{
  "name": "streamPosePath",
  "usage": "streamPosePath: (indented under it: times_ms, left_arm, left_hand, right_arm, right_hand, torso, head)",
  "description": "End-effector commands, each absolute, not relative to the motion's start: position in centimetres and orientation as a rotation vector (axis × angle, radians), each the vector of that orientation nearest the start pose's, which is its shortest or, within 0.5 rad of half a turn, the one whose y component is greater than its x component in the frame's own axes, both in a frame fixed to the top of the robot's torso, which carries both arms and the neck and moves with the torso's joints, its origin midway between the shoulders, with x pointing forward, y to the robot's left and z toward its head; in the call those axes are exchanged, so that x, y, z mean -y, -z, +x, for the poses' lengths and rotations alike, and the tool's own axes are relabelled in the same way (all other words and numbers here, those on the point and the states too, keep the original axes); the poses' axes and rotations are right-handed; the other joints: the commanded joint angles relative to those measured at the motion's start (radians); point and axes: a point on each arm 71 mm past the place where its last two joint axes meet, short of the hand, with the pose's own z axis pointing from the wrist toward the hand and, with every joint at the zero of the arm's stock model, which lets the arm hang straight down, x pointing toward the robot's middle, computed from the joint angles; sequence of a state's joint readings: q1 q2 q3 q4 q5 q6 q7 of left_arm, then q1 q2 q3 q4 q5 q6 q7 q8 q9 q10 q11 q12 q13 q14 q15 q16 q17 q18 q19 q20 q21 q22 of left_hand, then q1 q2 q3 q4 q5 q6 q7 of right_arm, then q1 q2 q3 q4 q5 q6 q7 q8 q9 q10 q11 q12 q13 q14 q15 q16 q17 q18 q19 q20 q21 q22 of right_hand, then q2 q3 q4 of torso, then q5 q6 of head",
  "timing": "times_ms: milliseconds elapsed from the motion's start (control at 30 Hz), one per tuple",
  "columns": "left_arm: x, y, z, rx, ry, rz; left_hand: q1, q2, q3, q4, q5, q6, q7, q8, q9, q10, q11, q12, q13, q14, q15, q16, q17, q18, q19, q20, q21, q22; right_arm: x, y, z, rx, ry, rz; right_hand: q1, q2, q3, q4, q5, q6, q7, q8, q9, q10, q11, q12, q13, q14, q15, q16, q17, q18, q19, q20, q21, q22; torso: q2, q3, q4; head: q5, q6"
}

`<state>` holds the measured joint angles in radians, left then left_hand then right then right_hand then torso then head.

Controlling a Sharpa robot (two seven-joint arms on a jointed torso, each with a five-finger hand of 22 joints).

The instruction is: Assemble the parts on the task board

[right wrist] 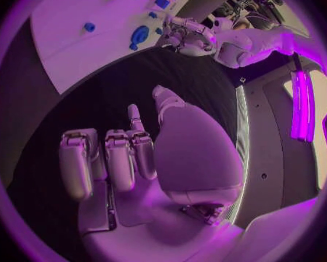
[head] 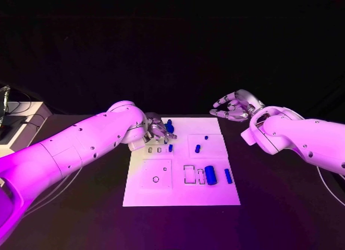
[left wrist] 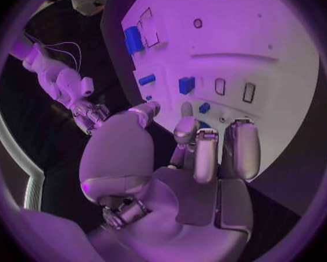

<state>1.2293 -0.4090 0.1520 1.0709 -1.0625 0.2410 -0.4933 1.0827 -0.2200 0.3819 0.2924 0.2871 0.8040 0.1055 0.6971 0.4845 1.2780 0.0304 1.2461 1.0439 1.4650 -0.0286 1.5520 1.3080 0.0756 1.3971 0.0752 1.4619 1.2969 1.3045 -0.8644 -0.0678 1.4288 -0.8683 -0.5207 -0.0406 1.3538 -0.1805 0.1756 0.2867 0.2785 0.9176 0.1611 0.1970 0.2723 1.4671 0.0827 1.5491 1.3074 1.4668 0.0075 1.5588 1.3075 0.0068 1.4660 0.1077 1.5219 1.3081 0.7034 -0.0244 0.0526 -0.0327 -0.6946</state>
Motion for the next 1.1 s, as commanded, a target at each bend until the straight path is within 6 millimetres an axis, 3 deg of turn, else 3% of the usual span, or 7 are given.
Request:
streamPosePath:
  times_ms: [33, 367, 1100]
  left_arm:
    - [-11.0, 17.97, 56.22, -2.299, 0.523, -0.165]
    - [-10.86, 18.17, 56.22, -2.32, 0.481, -0.122]
    - [-10.09, 18.49, 56.1, -2.346, 0.493, -0.113]
  left_hand:
    - [-0.006, -0.004, -0.006, -0.002, -0.003, -0.005, 0.0, 0.004, 0.001, 0.002, 0.0, 0.004, 0.001, 0.096, -0.002, 0.006, 0.234, -0.017, 0.006, -0.002, 0.005, 0.001]
    - [0.005, 0.013, -0.008, -0.002, 0.003, -0.004, -0.001, 0.005, 0.006, 0.003, -0.001, 0.008, 0.007, 0.097, -0.002, 0.007, 0.237, -0.018, 0.007, -0.002, 0.007, 0.005]
    - [0.007, 0.022, -0.008, -0.001, 0.004, -0.004, -0.001, 0.006, 0.008, -0.002, -0.001, 0.004, 0.0, 0.097, -0.003, 0.007, 0.237, -0.018, 0.008, -0.002, 0.007, 0.006]
  right_arm:
    - [25.49, 14.4, 52.18, -1.525, -0.773, 0.465]
    - [25.51, 14.45, 52.26, -1.529, -0.766, 0.463]
    - [25.39, 14.52, 52.38, -1.533, -0.762, 0.46]
  right_hand:
    - [-0.005, 0.0, 0.0, 0.003, -0.004, -0.008, 0.002, 0.0, 0.0, 0.078, -0.002, -0.005, 0.24, 0.091, -0.002, -0.003, 0.21, 0.007, 0.081, -0.002, -0.004, 0.224]
    - [-0.009, 0.0, -0.001, 0.003, -0.006, -0.008, 0.002, 0.001, 0.001, 0.079, -0.002, -0.003, 0.241, 0.091, -0.002, -0.003, 0.209, 0.007, 0.08, -0.002, -0.005, 0.223]
    - [-0.011, 0.0, -0.001, 0.004, -0.006, -0.008, 0.002, 0.001, 0.001, 0.078, -0.002, -0.004, 0.241, 0.091, -0.002, -0.003, 0.209, 0.007, 0.08, -0.002, -0.005, 0.223]
  torso:
    - [0.002, -0.0029, 0.0013]
    - [0.001, -0.0063, 0.0036]
    - [0.004, -0.0091, 0.0052]
  head:
    - [-0.002, -0.002]
    - [-0.006, -0.008]
    - [-0.017, -0.009]
